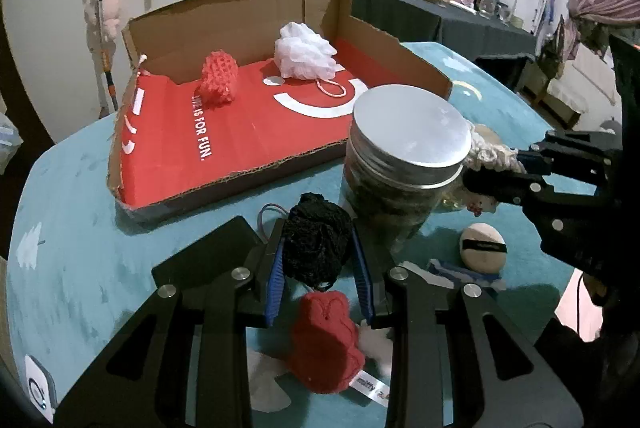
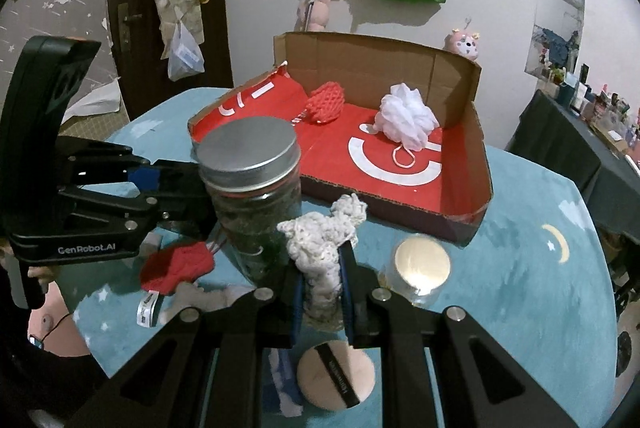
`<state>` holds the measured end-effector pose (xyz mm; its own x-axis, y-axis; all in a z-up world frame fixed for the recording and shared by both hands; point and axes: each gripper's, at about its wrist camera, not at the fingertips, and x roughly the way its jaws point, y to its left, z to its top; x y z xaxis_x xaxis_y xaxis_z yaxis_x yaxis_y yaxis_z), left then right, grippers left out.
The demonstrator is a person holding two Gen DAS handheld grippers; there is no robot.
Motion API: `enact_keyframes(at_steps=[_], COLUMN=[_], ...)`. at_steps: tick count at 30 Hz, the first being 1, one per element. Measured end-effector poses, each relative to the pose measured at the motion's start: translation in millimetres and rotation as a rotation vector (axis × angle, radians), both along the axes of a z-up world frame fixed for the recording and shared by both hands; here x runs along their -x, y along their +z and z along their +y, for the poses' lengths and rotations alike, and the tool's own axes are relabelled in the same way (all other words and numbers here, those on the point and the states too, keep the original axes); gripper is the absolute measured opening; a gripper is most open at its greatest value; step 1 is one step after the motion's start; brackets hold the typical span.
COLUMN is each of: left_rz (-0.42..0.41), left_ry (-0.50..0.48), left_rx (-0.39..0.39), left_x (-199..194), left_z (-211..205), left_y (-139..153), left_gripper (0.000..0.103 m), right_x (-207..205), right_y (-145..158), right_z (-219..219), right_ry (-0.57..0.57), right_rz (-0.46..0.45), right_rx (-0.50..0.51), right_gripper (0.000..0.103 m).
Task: Organize soft objects
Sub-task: 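Carry the pom-pom and scrunchie into the box and open both tools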
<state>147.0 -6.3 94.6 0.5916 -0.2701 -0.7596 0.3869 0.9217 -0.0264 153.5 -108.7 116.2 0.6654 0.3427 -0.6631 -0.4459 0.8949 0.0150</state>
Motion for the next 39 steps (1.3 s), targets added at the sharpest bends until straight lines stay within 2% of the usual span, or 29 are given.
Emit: enact_keyframes(at_steps=[8,17,22,32,39], left_rz=[0.052,0.061,0.072,0.098,0.126], left_ry=[-0.022,-0.038,-0.052,-0.091,-0.138], left_rx=[0.014,-0.008,-0.012,0.004,-0.001], left_x=[-20,-37,-50,-93,-137], left_z=[4,3,3,7,2], left_y=[1,7,11,19,14], left_gripper=[0.028,0.028,0.028,0.028,0.028], right_x=[-19,-38,-54,-106,-159], right_y=[7,14,19,23,19], right_z=[0,-1,-4,-13,-5], right_ry=[0.037,0.06,0.078,0.103,0.128], right_rz=[0.05,0.081,0.114,0.215,0.287], right_rx=[-0.004,-0.004,-0.037,-0.148,-0.158], right_gripper=[0.017,0.017,0.017,0.017,0.017])
